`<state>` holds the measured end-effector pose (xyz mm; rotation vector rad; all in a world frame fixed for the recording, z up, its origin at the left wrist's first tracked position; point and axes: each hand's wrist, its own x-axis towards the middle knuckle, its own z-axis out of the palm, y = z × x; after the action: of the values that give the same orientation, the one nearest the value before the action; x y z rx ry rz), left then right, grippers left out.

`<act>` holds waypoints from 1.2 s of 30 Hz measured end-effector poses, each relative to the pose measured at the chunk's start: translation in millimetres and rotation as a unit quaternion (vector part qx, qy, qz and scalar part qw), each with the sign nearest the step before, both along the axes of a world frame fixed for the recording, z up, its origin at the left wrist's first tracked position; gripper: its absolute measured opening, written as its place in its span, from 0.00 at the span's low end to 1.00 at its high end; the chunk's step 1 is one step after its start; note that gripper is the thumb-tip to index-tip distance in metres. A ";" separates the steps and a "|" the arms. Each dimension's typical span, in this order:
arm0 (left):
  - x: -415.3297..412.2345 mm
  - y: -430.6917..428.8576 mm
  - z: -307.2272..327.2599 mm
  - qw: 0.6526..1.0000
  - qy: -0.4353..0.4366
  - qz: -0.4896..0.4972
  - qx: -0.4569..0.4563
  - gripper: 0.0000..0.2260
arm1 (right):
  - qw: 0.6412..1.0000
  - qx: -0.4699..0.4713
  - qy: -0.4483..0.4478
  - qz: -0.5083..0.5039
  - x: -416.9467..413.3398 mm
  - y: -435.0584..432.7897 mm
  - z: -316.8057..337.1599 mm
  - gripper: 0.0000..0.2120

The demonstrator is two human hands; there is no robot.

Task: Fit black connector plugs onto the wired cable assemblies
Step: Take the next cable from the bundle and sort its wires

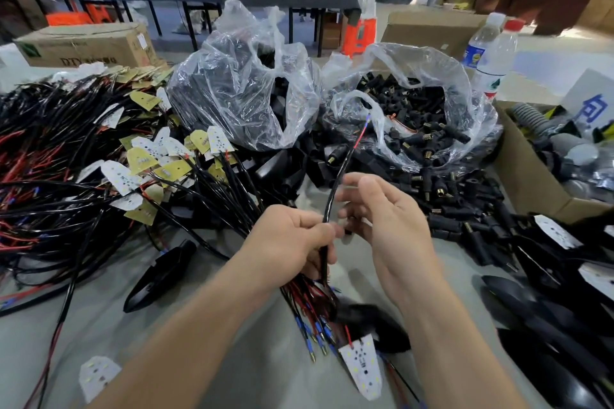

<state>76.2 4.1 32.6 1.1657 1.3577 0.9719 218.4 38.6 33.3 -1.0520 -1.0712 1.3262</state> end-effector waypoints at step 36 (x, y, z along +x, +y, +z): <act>36.7 -17.9 -2.5 0.979 -0.191 0.000 -0.065 0.12 | 0.997 -0.049 -0.005 0.055 17.4 18.7 -9.6 0.13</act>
<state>112.9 -13.8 30.0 0.8294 1.0930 1.0289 235.8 57.3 23.7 -1.0864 -1.0939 1.4758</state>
